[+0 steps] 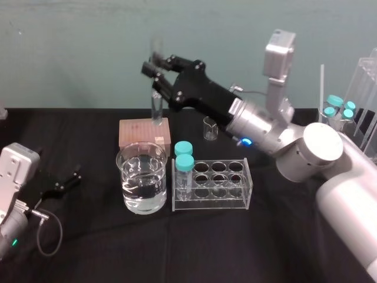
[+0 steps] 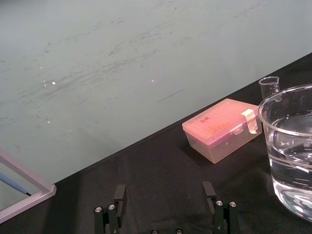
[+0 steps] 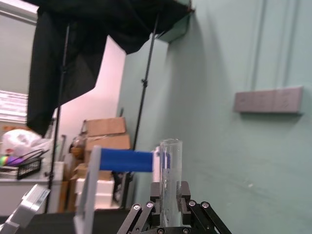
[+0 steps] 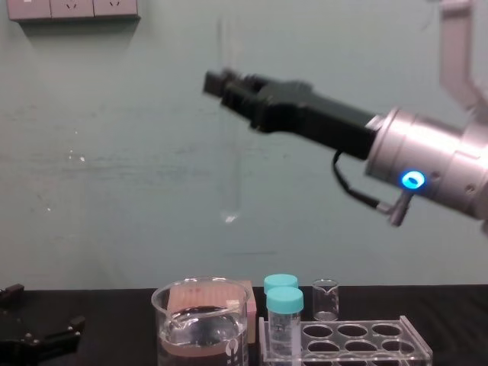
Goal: Hold the test tube with one hand and immerse one end into the beaker, then return it to the test tube rack.
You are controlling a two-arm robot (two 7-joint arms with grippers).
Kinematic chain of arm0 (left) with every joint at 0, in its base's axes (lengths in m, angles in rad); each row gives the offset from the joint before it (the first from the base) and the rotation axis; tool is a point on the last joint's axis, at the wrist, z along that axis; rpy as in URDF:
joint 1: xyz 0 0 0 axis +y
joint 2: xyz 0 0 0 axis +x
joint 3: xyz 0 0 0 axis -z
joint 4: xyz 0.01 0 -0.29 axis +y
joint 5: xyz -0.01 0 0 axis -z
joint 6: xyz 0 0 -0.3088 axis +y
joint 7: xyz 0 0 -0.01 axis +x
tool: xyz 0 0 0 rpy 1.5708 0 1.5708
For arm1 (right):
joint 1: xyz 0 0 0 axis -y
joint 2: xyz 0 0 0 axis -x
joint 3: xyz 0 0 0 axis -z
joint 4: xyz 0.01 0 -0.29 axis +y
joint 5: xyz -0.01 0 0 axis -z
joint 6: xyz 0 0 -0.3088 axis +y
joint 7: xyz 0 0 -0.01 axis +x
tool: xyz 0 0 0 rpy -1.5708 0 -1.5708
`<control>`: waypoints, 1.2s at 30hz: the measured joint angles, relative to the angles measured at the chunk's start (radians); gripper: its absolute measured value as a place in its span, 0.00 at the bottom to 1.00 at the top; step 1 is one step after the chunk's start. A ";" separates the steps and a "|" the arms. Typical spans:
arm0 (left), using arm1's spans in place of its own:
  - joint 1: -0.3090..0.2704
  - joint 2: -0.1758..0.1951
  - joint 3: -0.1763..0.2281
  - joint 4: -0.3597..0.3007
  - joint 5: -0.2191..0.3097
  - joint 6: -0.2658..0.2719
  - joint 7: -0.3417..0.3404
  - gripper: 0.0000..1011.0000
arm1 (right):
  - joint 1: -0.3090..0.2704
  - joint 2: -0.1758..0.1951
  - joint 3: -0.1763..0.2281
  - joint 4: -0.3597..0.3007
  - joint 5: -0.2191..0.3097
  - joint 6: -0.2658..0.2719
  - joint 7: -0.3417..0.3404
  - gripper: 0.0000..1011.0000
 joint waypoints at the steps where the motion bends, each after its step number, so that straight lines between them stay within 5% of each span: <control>1: 0.000 0.000 0.000 0.000 0.000 0.000 0.000 0.99 | -0.006 0.007 0.005 -0.015 -0.001 0.000 -0.010 0.22; 17: 0.000 0.000 0.000 0.000 0.000 0.000 0.000 0.99 | -0.218 0.160 0.161 -0.258 -0.082 0.052 -0.256 0.22; 26: 0.000 0.000 0.000 0.000 0.000 0.000 0.000 0.99 | -0.311 0.177 0.207 -0.269 -0.105 0.082 -0.307 0.22; 36: 0.000 0.000 0.000 0.000 0.000 0.000 0.000 0.99 | -0.326 0.153 0.216 -0.224 -0.120 0.105 -0.308 0.22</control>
